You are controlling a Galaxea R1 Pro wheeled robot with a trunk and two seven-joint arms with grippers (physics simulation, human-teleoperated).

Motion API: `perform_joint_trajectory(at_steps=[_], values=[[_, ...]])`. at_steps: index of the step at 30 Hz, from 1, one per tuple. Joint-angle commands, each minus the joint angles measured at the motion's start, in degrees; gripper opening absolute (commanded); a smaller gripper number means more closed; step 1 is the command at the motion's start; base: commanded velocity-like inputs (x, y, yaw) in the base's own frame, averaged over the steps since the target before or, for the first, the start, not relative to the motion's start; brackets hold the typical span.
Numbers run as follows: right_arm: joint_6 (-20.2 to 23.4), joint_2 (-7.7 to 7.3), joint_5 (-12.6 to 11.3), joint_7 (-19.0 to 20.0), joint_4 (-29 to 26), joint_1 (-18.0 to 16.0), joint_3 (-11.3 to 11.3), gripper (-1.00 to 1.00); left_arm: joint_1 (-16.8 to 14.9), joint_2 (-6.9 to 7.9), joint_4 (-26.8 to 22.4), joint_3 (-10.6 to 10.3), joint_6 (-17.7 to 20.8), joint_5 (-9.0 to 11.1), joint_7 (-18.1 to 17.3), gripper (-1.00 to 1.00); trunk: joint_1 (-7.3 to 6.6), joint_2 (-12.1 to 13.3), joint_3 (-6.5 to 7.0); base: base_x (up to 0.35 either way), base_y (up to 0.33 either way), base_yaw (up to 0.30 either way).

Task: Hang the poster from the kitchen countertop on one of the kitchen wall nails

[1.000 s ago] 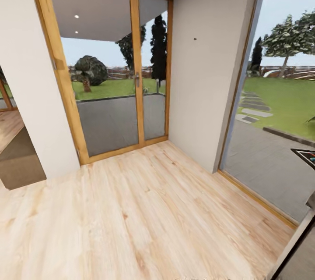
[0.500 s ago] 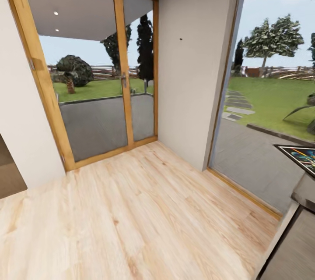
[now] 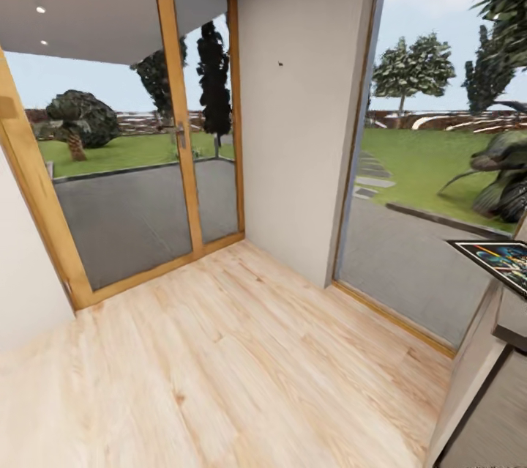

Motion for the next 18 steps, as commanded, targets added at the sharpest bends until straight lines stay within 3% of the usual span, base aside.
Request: perform_joint_trajectory(at_steps=[1,8,18], values=[[-0.19,0.01,-0.02,-0.04,0.04,-0.04,-0.01,1.0,0.02,-0.02,-0.08,0.08,-0.01,-0.02,0.01,1.0,0.03,-0.02,-0.05,0.243,0.242,-0.297],[-0.2,0.01,-0.02,-0.04,0.04,-0.04,0.01,1.0,0.02,-0.02,-0.08,0.08,-0.03,-0.03,0.03,1.0,0.03,-0.02,-0.05,0.162,0.171,-0.299],[-0.2,0.01,-0.02,-0.04,0.04,-0.04,0.01,1.0,0.02,-0.02,-0.08,0.08,-0.08,-0.03,0.02,1.0,0.03,-0.02,-0.05,0.018,0.023,-0.3]])
